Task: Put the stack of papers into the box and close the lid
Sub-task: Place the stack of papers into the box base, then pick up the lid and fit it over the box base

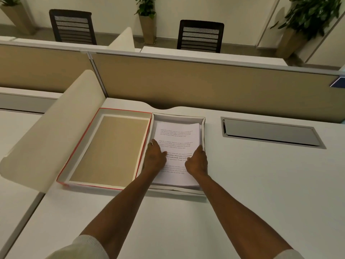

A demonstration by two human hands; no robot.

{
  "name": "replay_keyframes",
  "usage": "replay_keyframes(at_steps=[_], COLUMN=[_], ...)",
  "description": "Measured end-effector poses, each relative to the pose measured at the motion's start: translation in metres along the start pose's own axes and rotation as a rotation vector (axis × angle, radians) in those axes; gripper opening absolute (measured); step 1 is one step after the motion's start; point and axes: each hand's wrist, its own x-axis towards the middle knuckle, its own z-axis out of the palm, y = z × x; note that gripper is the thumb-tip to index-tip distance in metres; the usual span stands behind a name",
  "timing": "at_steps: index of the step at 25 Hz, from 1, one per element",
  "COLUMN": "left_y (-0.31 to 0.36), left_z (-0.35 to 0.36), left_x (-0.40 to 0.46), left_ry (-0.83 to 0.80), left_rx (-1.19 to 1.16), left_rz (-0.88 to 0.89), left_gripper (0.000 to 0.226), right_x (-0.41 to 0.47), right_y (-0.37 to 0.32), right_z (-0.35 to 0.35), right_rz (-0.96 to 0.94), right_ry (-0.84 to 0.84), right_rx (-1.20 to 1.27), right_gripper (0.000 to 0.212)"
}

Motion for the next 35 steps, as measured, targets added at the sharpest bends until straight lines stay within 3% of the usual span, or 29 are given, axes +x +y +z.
replay_keyframes(at_steps=[2, 6, 8, 11, 14, 17, 21, 25, 30, 33, 35], left_y=[-0.005, -0.009, -0.009, -0.011, -0.015, -0.019, -0.028, -0.062, -0.120, -0.148, -0.159], left_z=[0.005, 0.003, 0.001, -0.001, 0.000, -0.004, -0.017, -0.039, -0.081, -0.101, -0.113], left_x=[-0.005, -0.008, -0.008, -0.013, -0.019, -0.025, -0.037, -0.061, -0.080, -0.089, -0.091], left_ry=[-0.011, 0.001, -0.028, 0.022, 0.100, 0.094, 0.214, 0.337, 0.548, 0.775, 0.837], left_rx=[0.050, 0.119, 0.152, 0.206, 0.294, 0.297, 0.084, -0.066, -0.106, -0.179, -0.318], left_rz=[0.033, 0.112, 0.118, 0.146, 0.264, 0.316, 0.381, 0.227, 0.043, -0.247, -0.506], left_gripper=[0.078, 0.049, 0.054, 0.065, 0.035, 0.028, 0.034, 0.040, 0.041, 0.061, 0.078], right_x=[-0.003, -0.010, -0.012, -0.017, -0.021, -0.024, -0.039, -0.070, -0.105, -0.120, -0.125], right_y=[0.002, 0.004, 0.007, 0.012, 0.017, 0.015, -0.001, -0.022, -0.041, -0.046, -0.048], right_z=[0.003, 0.007, 0.010, 0.015, 0.019, 0.017, 0.018, 0.034, 0.060, 0.077, 0.088], right_rz=[-0.033, -0.081, -0.099, -0.245, -0.387, -0.402, -0.440, -0.571, -0.771, -0.888, -0.944], right_ry=[-0.025, -0.052, -0.035, 0.038, 0.051, 0.059, 0.032, -0.052, -0.182, -0.221, -0.235], right_rx=[-0.038, -0.158, -0.238, -0.387, -0.477, -0.438, -0.222, -0.138, -0.257, -0.373, -0.465], right_gripper=[0.082, 0.084, 0.079, 0.061, 0.039, 0.042, 0.049, 0.049, 0.054, 0.057, 0.057])
